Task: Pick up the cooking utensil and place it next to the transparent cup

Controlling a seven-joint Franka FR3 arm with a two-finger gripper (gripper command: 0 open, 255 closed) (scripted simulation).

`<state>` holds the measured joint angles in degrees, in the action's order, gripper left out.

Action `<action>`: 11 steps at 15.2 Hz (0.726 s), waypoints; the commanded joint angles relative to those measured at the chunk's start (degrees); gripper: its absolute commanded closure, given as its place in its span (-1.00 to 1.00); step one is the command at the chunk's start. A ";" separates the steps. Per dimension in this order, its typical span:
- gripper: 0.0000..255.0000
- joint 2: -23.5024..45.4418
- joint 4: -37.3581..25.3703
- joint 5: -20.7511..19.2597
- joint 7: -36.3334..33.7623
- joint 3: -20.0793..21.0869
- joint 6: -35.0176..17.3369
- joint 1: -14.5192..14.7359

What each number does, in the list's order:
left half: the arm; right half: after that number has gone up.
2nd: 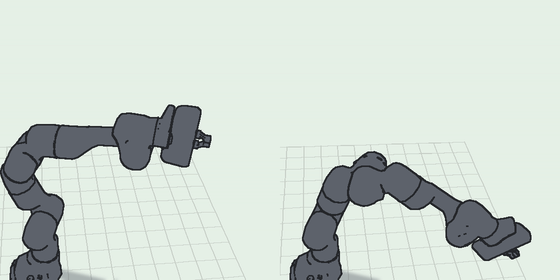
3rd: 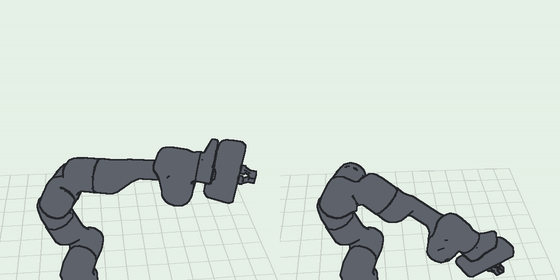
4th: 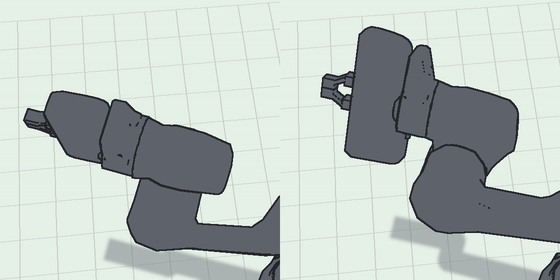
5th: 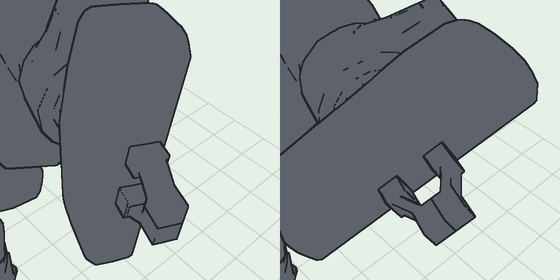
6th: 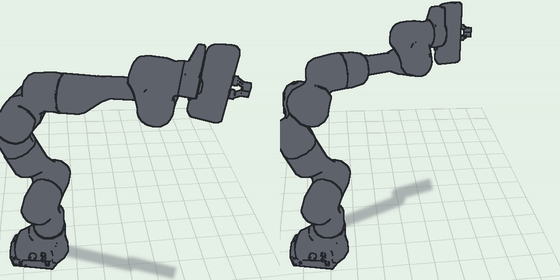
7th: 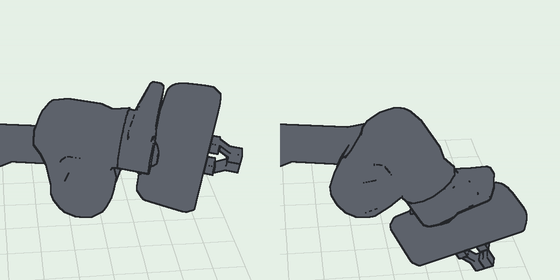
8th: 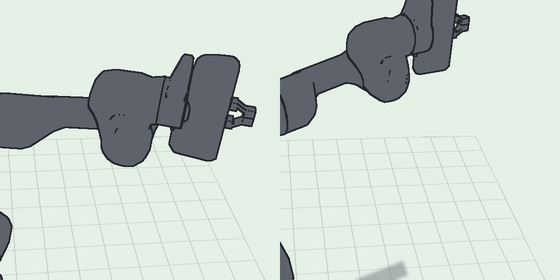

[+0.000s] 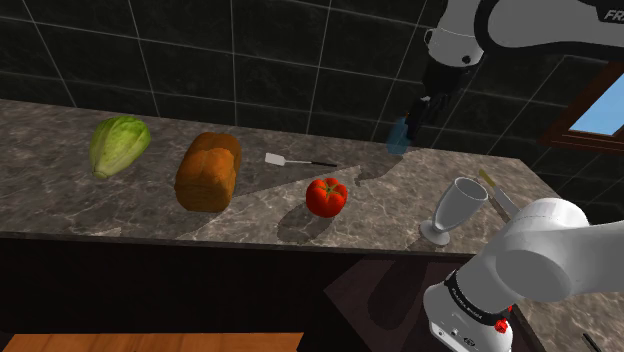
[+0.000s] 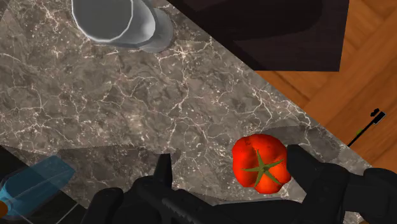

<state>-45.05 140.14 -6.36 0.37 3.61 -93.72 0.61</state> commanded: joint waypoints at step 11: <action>-1.00 19.09 -1.94 -3.09 14.20 -6.98 -17.68 1.10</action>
<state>-27.86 138.58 -9.38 13.17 -2.89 -109.79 1.46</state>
